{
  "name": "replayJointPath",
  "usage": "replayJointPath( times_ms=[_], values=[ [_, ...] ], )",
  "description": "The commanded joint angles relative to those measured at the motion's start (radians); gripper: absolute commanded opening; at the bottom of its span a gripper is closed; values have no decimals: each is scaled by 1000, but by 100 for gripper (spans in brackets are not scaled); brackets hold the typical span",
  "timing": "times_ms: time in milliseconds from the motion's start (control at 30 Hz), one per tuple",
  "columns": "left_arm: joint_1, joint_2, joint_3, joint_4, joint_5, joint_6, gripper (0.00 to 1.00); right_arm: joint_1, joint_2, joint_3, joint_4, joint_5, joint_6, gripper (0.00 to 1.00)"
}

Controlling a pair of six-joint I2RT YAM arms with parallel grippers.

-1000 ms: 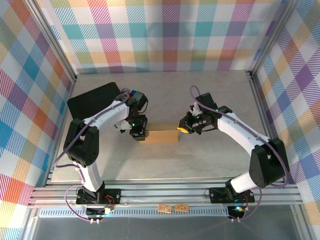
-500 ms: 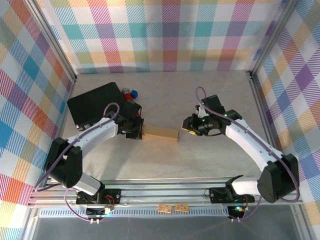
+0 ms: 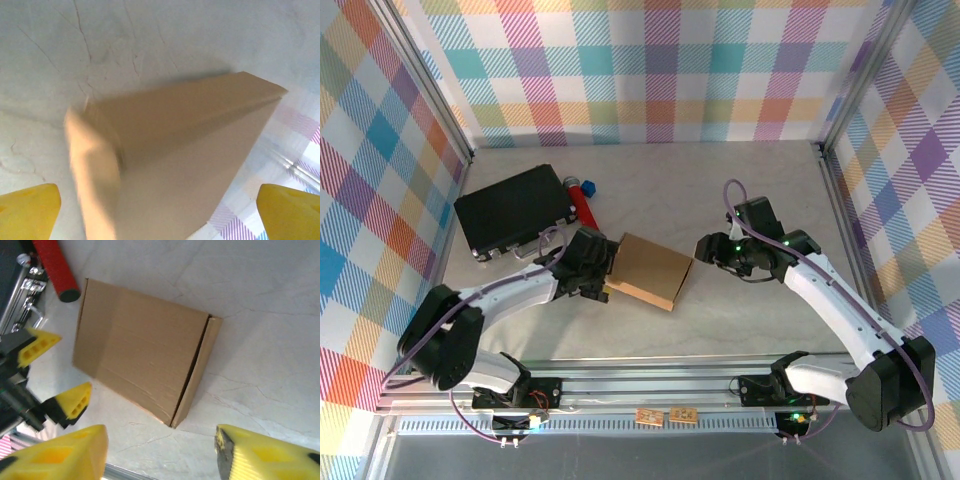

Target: Fold the paper box

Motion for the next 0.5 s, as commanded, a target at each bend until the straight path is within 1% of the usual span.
replayJointPath(
  times_ms=[0,33,100,133,167,233,300,333,367,400,433,467],
  values=[
    [-4,-120,27,-156,14,142,100,-7,-30,16,-72,80,-21,99],
    [-4,-150,47,-210,12,198,100,-6,-40,29,-90,110,-25,99],
    [-3,-216,113,-384,-30,328,100,-8,-72,63,-115,178,-44,99],
    [0,-242,151,-453,-67,397,100,-8,-94,73,-119,211,-56,99],
    [-1,-274,197,-516,-123,495,100,-8,-124,80,-115,248,-71,99],
    [-1,-328,296,-632,-279,653,100,-8,-181,90,-112,356,-91,99],
    [0,-382,364,-703,-460,799,100,-8,-244,77,-106,524,-82,99],
    [2,-406,374,-717,-537,849,100,-8,-273,53,-98,620,-64,99],
    [4,-433,372,-725,-632,890,100,-8,-304,17,-93,744,-33,99],
    [7,-455,360,-747,-750,897,100,-9,-343,-38,-44,856,-52,99],
    [7,-469,345,-774,-867,879,100,-9,-380,-112,33,929,-109,99],
    [7,-482,315,-821,-1008,829,100,-10,-427,-203,149,974,-201,99]
  ],
)
